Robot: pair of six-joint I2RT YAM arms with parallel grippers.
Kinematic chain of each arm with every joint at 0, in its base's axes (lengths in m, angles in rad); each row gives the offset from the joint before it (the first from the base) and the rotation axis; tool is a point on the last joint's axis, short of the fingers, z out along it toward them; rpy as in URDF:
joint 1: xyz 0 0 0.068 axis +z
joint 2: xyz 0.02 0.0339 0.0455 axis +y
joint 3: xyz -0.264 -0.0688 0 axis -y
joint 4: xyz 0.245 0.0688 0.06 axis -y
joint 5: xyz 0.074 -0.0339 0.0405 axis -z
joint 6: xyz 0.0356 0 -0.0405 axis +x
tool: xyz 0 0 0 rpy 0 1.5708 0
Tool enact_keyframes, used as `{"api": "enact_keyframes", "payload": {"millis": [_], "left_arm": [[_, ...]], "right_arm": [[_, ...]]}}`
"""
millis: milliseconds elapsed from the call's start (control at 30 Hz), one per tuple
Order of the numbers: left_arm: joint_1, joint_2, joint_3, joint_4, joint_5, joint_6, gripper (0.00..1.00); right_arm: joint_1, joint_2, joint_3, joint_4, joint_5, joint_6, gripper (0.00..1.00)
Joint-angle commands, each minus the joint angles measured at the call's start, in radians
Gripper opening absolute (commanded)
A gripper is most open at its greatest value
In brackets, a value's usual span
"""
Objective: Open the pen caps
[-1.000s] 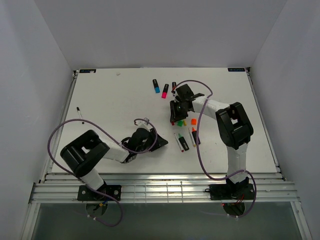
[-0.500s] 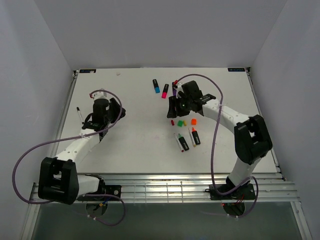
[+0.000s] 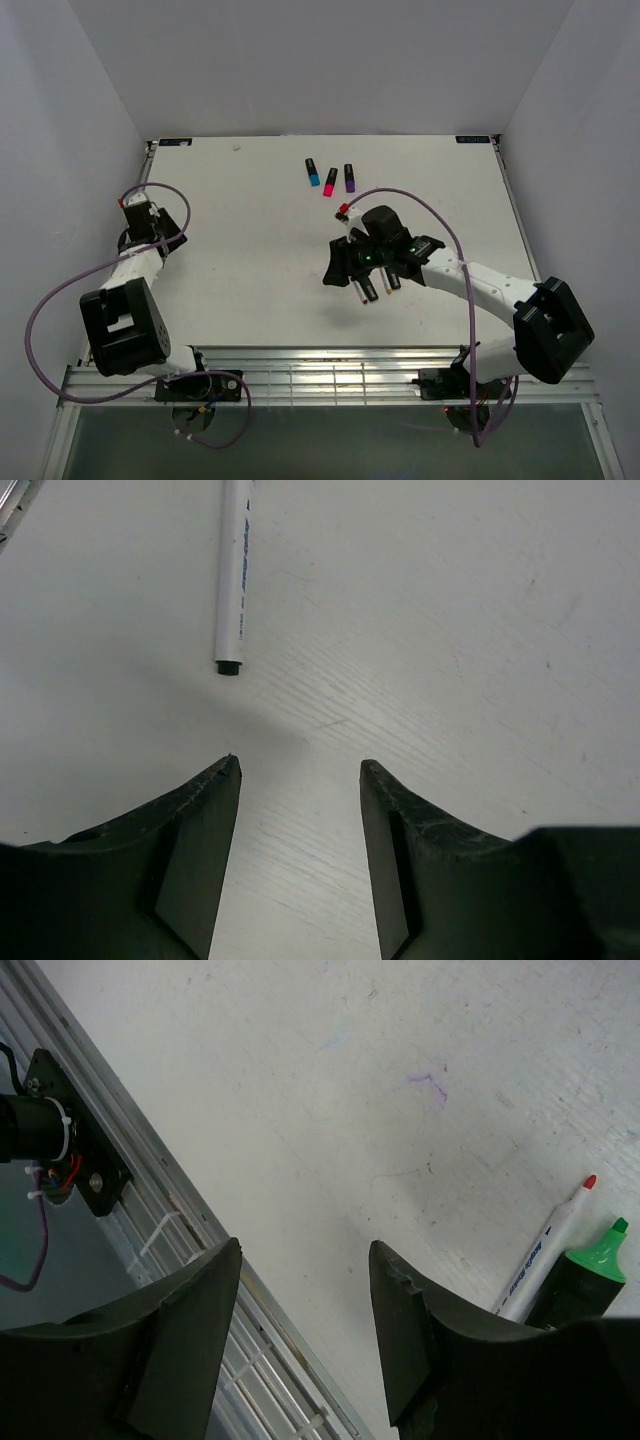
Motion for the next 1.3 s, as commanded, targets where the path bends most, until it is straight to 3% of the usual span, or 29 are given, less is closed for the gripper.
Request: {"api": "enact_keyframes", "payload": {"millis": [0, 367, 900, 1267], "left_arm": [[0.03, 0.055, 0.069, 0.017, -0.008, 0.055, 0.61], [0.084, 0.231, 0.195, 0.027, -0.095, 0.079, 0.6], [0.092, 0.425, 0.288, 0.085, -0.069, 0.139, 0.55], [0.087, 0.491, 0.31, 0.056, -0.066, 0.188, 0.41]], "right_arm": [[0.003, -0.077, -0.003, 0.043, -0.006, -0.019, 0.61], [0.002, -0.197, -0.066, 0.048, 0.003, -0.034, 0.61], [-0.024, -0.235, -0.126, 0.058, 0.008, -0.048, 0.61], [-0.035, -0.252, -0.132, 0.068, 0.0, -0.03, 0.61]]}}
